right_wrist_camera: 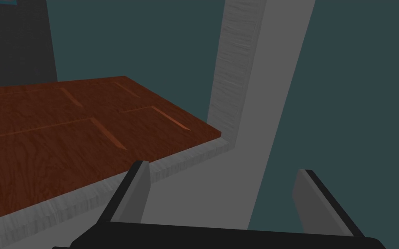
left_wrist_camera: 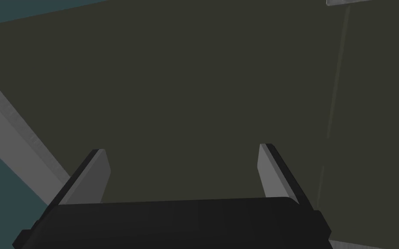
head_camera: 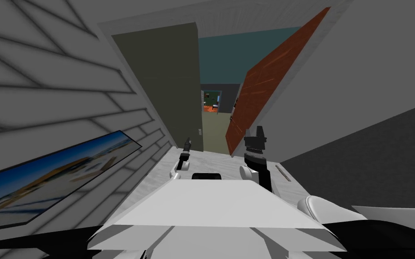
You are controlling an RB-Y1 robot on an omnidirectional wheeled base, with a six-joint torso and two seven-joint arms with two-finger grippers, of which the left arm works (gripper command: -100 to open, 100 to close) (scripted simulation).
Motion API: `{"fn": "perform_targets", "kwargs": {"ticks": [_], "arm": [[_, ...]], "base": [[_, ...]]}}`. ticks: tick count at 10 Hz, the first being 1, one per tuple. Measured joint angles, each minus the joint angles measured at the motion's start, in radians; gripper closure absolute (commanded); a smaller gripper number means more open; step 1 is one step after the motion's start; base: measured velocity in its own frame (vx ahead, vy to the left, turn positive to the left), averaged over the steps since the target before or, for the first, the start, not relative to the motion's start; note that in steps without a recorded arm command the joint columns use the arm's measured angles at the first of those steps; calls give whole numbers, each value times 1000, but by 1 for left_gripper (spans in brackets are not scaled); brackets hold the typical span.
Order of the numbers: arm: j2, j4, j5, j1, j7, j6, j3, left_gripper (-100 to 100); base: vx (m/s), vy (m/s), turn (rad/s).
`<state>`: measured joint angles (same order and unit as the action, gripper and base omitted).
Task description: Push the door open
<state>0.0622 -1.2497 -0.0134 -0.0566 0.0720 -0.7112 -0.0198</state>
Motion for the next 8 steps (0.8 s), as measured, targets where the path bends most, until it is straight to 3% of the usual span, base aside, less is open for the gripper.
{"fn": "perform_targets", "kwargs": {"ticks": [3,5,8], "arm": [[-2,95,8,38,-8,-23,-6,-100],[-1,136,12,54,-15,-21,-9,-100],[-6,221,18,87,-21,-38,-13,-100]], "base": [[81,18,-17],[75,15,-18],[58,17,-12]]}}
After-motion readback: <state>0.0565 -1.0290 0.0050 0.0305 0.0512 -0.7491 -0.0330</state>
